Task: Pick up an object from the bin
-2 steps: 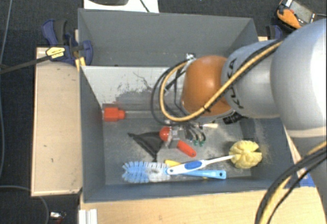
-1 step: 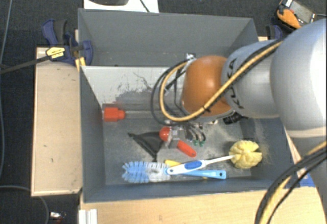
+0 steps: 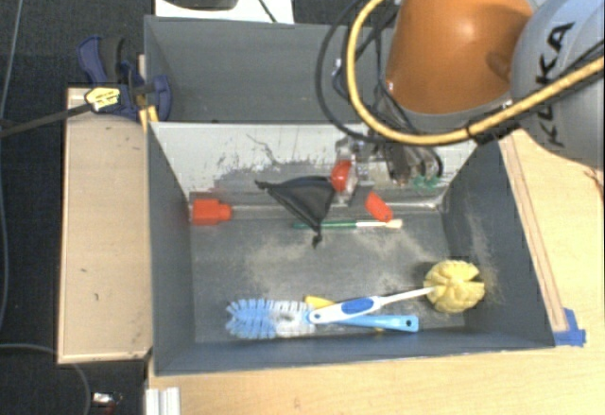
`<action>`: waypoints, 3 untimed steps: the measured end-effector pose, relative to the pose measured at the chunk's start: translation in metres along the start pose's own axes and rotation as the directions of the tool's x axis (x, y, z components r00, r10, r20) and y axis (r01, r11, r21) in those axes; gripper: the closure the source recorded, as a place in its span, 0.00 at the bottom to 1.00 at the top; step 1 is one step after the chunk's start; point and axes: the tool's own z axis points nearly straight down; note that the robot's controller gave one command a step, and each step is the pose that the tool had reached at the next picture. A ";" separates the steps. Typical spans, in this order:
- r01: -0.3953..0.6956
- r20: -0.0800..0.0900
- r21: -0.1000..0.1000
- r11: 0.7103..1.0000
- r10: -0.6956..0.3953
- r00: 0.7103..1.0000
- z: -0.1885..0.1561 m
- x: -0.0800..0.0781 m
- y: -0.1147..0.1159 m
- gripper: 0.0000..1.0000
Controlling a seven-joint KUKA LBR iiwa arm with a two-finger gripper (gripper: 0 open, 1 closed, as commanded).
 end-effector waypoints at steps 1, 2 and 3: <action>0.000 -0.009 0.001 1.000 0.000 1.000 0.005 0.001 0.000 1.00; -0.041 0.003 0.002 0.999 0.041 0.999 0.028 0.004 0.017 1.00; 0.070 0.002 0.001 0.998 -0.070 0.998 0.016 -0.009 0.012 1.00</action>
Offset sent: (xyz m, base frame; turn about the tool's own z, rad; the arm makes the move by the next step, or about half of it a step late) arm -0.0191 0.0625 -0.0864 0.1139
